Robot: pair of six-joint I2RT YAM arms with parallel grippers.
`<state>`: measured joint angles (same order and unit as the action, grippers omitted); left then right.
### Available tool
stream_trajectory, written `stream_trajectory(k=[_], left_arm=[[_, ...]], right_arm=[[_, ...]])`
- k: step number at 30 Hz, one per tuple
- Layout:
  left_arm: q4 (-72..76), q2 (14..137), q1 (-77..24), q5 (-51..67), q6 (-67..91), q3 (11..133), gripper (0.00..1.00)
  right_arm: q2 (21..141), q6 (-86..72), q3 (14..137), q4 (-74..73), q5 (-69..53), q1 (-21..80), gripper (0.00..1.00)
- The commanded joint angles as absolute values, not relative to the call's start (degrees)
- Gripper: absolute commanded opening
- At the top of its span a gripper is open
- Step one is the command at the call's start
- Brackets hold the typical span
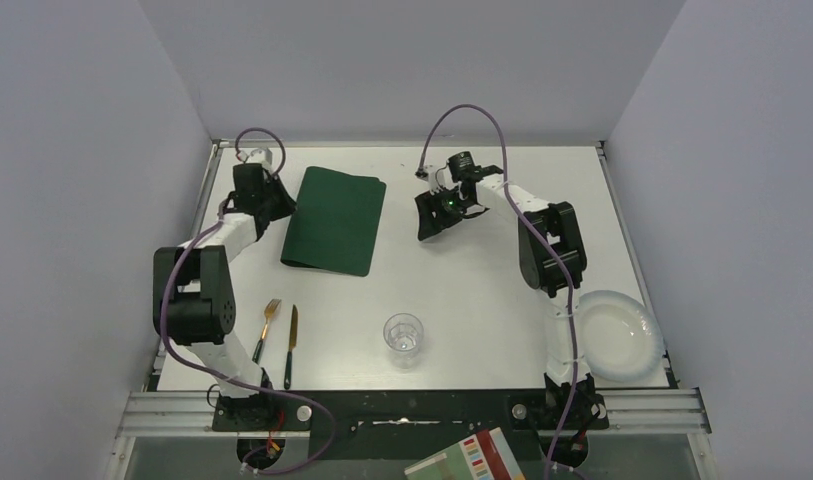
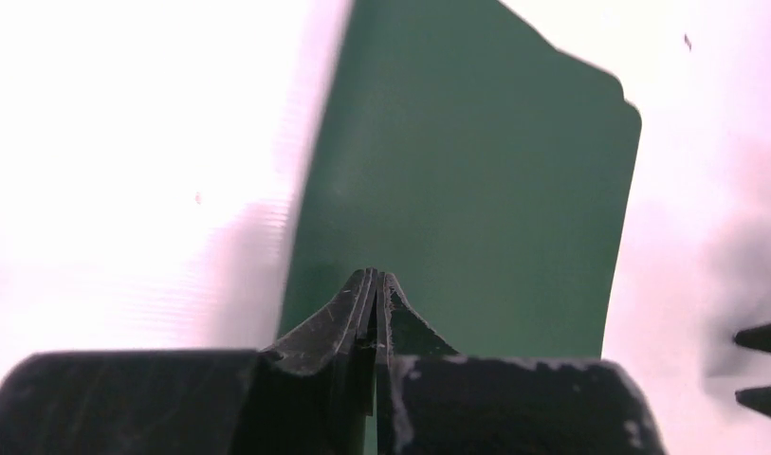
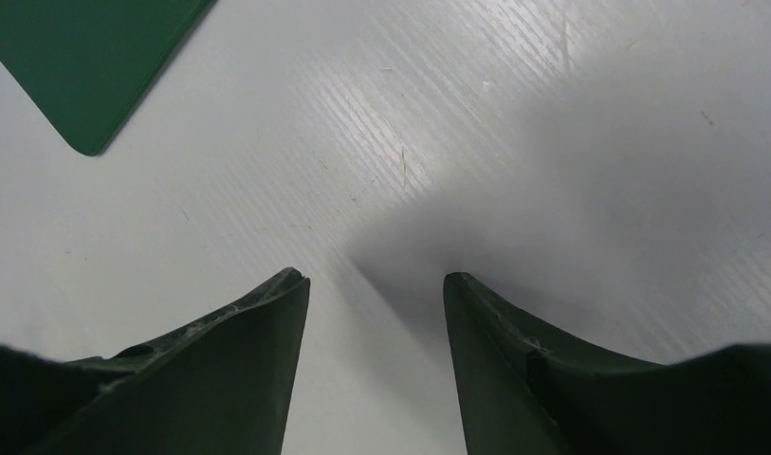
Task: Set the dinner table for one person
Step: Adjust the napkin at the center of the board.
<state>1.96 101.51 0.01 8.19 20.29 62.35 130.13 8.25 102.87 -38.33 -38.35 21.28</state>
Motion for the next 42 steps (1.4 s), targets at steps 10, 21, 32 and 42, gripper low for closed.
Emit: stream_trajectory(k=[10, 21, 32, 42], left_arm=[[6.28, 106.41, 6.5, 5.74, 18.94, 61.04, 0.0], [5.32, 111.23, 3.88, 7.86, 19.84, 62.35, 0.0], [1.25, 108.52, -0.38, 12.0, 19.41, 64.69, 0.0], [1.05, 107.11, -4.57, 12.16, 18.69, 65.0, 0.0]], right_arm=[[131.4, 7.82, 105.25, -37.29, -38.87, 22.67, 0.55], [131.95, 6.98, 105.59, -36.78, -38.04, 22.73, 0.56], [134.22, 5.53, 108.67, -37.26, -39.35, 23.37, 0.6], [138.64, 2.02, 111.99, -38.66, -49.73, 23.58, 0.62]])
